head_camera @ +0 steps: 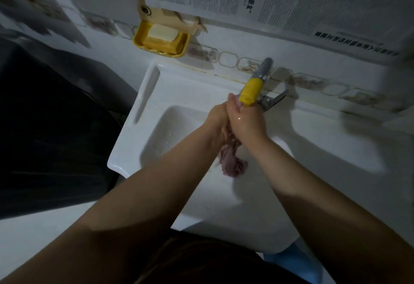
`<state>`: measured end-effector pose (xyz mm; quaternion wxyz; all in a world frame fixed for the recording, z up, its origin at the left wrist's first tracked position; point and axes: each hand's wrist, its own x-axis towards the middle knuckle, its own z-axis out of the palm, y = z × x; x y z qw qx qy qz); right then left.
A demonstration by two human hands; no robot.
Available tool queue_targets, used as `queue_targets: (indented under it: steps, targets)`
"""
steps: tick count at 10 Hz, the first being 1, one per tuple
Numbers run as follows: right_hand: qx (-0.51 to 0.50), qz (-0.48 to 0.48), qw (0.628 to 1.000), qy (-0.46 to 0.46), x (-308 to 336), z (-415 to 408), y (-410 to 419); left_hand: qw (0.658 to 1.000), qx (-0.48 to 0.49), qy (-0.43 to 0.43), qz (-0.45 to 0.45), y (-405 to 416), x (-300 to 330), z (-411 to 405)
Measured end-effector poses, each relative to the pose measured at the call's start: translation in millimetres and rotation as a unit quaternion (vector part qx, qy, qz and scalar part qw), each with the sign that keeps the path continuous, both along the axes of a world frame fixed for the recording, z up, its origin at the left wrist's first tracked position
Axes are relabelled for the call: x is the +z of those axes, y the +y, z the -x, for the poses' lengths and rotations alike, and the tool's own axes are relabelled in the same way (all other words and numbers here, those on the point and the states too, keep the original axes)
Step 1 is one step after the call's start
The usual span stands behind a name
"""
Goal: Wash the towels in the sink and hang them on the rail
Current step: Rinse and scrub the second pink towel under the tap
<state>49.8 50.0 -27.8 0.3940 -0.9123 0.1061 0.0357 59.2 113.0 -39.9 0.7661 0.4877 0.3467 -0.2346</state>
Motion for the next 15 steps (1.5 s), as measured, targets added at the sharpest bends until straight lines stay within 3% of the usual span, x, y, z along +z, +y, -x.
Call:
queue_targets:
  steps: [1,2,3,4,5,6,7,8,9,10,11,12,13,14,15]
  targets:
    - [-0.047,0.033,0.996,0.066,-2.7,-24.9,-21.7,0.995,-0.1,0.005,-0.01,-7.3,11.2,8.5]
    - [-0.034,0.008,0.999,0.005,-1.9,-8.7,-7.5,0.998,-0.068,-0.004,-0.012,0.8,14.3,-1.8]
    - [-0.005,0.027,0.999,0.018,1.2,6.0,-1.2,0.998,-0.068,0.005,-0.004,7.5,11.5,-4.6]
    - [-0.004,0.039,0.99,0.134,-12.3,-19.5,-34.6,0.987,-0.155,-0.007,-0.026,8.0,5.3,-0.5]
    - [0.078,-0.034,0.985,0.148,-13.9,-22.0,-55.1,0.981,-0.151,-0.051,-0.107,29.9,3.4,-13.5]
    - [0.171,-0.111,0.963,0.178,-9.9,-10.3,-56.0,0.911,-0.288,-0.119,-0.271,49.4,2.5,-30.0]
    - [0.216,-0.114,0.954,0.175,-14.9,-5.5,-52.0,0.82,-0.399,-0.207,-0.354,45.6,8.5,-37.7]
    - [0.111,-0.248,0.951,0.146,-9.2,-12.7,-48.8,0.849,-0.395,-0.216,-0.277,42.5,11.4,-38.0]
    - [0.024,-0.448,0.884,0.13,-2.0,-22.6,-50.4,0.889,-0.397,-0.178,-0.14,47.1,-9.1,-25.6]
    - [-0.089,-0.537,0.824,0.154,-5.3,-27.8,-53.1,0.928,-0.318,-0.183,-0.071,50.7,-35.7,-10.6]
    - [-0.148,-0.522,0.828,0.143,-6.6,-23.7,-46.7,0.961,-0.189,-0.165,-0.114,45.2,-37.2,-7.2]
    - [-0.111,-0.304,0.938,0.124,-5.8,-3.8,-12.2,0.993,-0.026,-0.037,-0.111,29.0,-34.6,-13.2]
    - [-0.076,-0.172,0.98,0.071,-1.4,3.5,12.5,0.999,-0.03,0.006,-0.02,9.9,-31.4,-12.1]
    - [-0.128,-0.102,0.986,0.041,0.1,-21.2,-0.3,0.998,-0.064,0.018,-0.004,-3.1,-22.1,-9.0]
    - [-0.133,-0.14,0.981,0.011,-6.1,-14.1,14.5,0.998,-0.061,-0.01,-0.027,7.3,-6.2,-10.8]
